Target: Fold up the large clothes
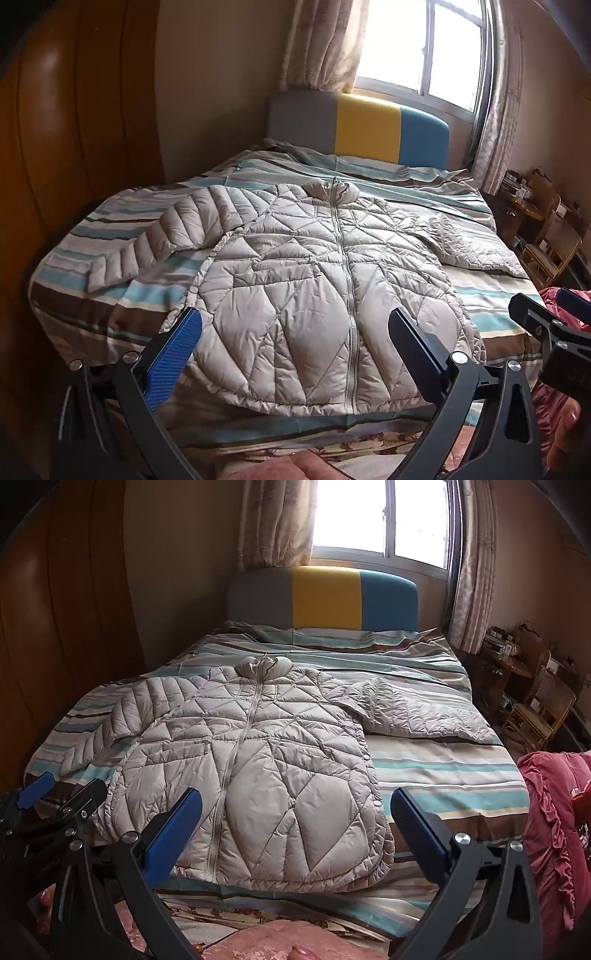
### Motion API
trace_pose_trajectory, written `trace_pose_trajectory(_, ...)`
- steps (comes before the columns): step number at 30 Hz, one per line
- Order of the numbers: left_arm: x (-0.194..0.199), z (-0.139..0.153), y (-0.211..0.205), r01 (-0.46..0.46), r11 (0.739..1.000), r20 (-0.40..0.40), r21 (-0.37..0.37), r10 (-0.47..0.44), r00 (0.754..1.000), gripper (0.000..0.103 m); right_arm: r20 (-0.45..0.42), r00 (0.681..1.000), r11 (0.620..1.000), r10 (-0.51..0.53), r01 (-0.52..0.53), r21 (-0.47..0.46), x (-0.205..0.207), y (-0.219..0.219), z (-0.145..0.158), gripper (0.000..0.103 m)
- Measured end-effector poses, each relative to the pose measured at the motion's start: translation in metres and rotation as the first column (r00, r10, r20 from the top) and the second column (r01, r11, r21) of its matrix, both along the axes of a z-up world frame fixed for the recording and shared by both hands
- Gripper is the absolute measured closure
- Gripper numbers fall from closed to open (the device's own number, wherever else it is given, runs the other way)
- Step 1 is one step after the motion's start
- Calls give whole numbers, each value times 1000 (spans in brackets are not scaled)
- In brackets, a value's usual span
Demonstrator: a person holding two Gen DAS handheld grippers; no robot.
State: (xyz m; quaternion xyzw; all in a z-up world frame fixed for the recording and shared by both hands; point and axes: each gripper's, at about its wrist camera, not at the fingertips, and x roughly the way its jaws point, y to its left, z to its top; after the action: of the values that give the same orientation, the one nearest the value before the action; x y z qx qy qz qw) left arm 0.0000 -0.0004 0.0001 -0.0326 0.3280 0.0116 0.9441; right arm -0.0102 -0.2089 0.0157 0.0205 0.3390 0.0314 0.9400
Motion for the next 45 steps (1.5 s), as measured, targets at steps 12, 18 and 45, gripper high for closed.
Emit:
trace_pose_trajectory(12,0,0,0,-5,1000,1,-2,5,1000,3,-8,1000,1000,-2,2,1,2,1,-2,2)
trace_pose_trajectory(18,0,0,0,-6,1000,0,-4,6,1000,3,-12,1000,1000,-1,1,4,2,-1,-3,2)
trace_pose_trajectory(45,0,-9,0,-7,1000,-9,-9,7,1000,3,-39,999,1000,1,-1,23,5,-3,-11,2)
